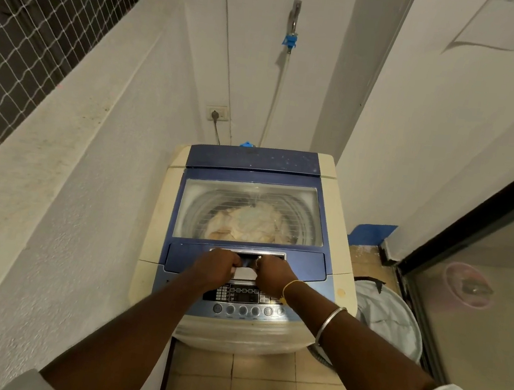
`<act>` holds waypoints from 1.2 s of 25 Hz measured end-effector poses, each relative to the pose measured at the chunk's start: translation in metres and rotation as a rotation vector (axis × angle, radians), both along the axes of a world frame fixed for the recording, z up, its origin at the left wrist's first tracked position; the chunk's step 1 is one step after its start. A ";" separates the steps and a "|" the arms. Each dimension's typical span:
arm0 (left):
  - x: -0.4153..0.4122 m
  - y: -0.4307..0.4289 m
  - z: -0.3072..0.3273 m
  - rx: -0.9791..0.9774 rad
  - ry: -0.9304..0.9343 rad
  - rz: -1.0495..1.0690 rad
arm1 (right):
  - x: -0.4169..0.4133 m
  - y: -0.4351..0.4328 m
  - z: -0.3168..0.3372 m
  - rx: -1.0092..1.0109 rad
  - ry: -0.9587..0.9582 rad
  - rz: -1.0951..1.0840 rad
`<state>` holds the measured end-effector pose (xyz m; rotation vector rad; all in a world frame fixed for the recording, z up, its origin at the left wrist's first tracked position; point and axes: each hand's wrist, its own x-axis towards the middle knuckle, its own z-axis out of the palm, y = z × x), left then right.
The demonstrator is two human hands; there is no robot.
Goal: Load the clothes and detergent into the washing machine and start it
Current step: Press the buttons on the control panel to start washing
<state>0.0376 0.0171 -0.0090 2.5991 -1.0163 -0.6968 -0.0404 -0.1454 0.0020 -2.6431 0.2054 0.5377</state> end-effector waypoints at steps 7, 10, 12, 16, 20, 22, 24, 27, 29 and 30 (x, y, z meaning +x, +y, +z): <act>-0.021 0.014 -0.006 -0.263 -0.124 0.085 | -0.038 -0.027 0.010 0.244 -0.393 -0.345; -0.033 0.009 0.000 -0.315 -0.183 0.073 | -0.064 -0.033 0.011 0.217 -0.495 -0.371; -0.042 0.006 0.005 -0.302 -0.218 0.073 | -0.084 -0.039 0.009 0.202 -0.522 -0.413; -0.055 0.003 0.006 -0.214 -0.270 0.019 | -0.125 -0.044 0.004 0.184 -0.508 -0.461; -0.060 0.005 0.003 -0.144 -0.294 -0.001 | -0.151 -0.043 -0.006 0.060 -0.522 -0.494; -0.067 0.005 0.003 -0.108 -0.309 -0.009 | -0.160 -0.041 -0.011 -0.030 -0.469 -0.474; -0.075 0.005 0.003 -0.070 -0.317 -0.010 | -0.165 -0.038 -0.015 -0.107 -0.387 -0.430; -0.085 0.007 0.000 -0.032 -0.335 -0.004 | -0.166 -0.034 -0.015 -0.236 -0.287 -0.366; -0.088 0.009 -0.001 -0.014 -0.327 0.007 | -0.163 -0.032 -0.011 -0.282 -0.235 -0.341; -0.089 0.009 -0.002 -0.005 -0.322 0.011 | -0.161 -0.031 -0.010 -0.295 -0.218 -0.331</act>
